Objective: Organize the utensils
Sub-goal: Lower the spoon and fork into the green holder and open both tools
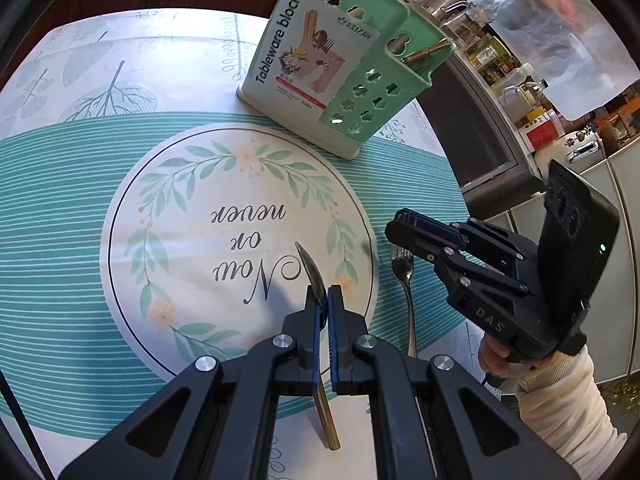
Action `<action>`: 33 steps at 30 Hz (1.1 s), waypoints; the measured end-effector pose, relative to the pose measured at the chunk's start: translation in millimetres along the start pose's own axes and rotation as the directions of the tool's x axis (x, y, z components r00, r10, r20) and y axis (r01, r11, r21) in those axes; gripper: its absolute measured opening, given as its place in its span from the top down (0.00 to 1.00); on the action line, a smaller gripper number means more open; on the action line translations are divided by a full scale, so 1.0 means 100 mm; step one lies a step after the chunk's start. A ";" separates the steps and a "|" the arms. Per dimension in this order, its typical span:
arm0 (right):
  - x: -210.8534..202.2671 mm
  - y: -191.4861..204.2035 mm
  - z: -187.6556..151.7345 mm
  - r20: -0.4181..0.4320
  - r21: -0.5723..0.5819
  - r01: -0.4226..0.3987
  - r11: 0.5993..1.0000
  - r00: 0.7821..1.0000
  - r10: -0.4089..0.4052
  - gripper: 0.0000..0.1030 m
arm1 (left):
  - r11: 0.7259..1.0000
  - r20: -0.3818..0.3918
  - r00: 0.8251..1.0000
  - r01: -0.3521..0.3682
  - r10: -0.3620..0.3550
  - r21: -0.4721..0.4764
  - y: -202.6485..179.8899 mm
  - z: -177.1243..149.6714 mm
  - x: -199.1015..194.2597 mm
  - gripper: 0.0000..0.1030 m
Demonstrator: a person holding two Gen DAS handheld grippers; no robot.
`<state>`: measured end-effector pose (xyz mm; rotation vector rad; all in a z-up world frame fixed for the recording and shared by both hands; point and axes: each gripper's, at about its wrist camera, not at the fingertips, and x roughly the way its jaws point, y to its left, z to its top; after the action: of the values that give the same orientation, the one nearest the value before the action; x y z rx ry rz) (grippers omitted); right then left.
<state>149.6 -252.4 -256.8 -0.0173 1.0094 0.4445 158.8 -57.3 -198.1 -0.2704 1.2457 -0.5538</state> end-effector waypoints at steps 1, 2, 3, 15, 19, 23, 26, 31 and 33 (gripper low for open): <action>-0.05 0.03 0.00 0.014 -0.001 0.006 1.000 1.000 -0.006 0.87 | 1.000 0.009 1.000 -0.005 0.005 0.006 -0.03 0.01 -0.03 0.99; -0.13 0.06 0.00 0.036 -0.001 0.010 1.000 0.999 -0.010 0.87 | 1.000 0.014 1.000 -0.009 0.009 0.012 -0.05 0.01 -0.06 0.99; -0.23 0.11 0.00 0.065 -0.008 0.025 1.000 0.998 -0.024 0.88 | 1.000 0.021 1.000 -0.012 0.011 0.018 -0.08 0.02 -0.09 0.99; -1.05 0.28 0.35 0.328 0.032 0.097 0.995 0.939 -0.102 0.98 | 0.986 0.170 0.985 -0.061 0.034 0.158 -0.60 0.55 -0.69 0.99; -1.33 0.29 0.57 0.377 0.058 0.132 0.990 0.915 -0.144 0.98 | 0.976 0.206 0.977 -0.094 0.052 0.197 -0.81 0.79 -0.86 0.99; -1.72 0.32 0.85 0.419 0.072 0.211 0.975 0.880 -0.222 0.98 | 0.958 0.272 0.958 -0.162 0.095 0.236 -1.03 1.09 -1.09 0.99; -1.97 0.38 1.07 0.449 0.059 0.312 0.948 0.840 -0.305 0.98 | 0.939 0.352 0.927 -0.230 0.132 0.254 -1.20 1.33 -1.24 0.99; -2.12 0.48 1.36 0.456 -0.010 0.484 0.875 0.781 -0.427 0.98 | 0.921 0.495 0.855 -0.305 0.154 0.241 -1.38 1.66 -1.38 0.99; -2.05 0.45 1.46 0.436 -0.034 0.511 0.859 0.781 -0.447 0.98 | 0.928 0.518 0.843 -0.296 0.144 0.225 -1.39 1.76 -1.37 0.98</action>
<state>158.9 -251.8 -1.0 -0.3035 0.5138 0.0397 261.7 -118.6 35.5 -0.0028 0.6671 -0.4251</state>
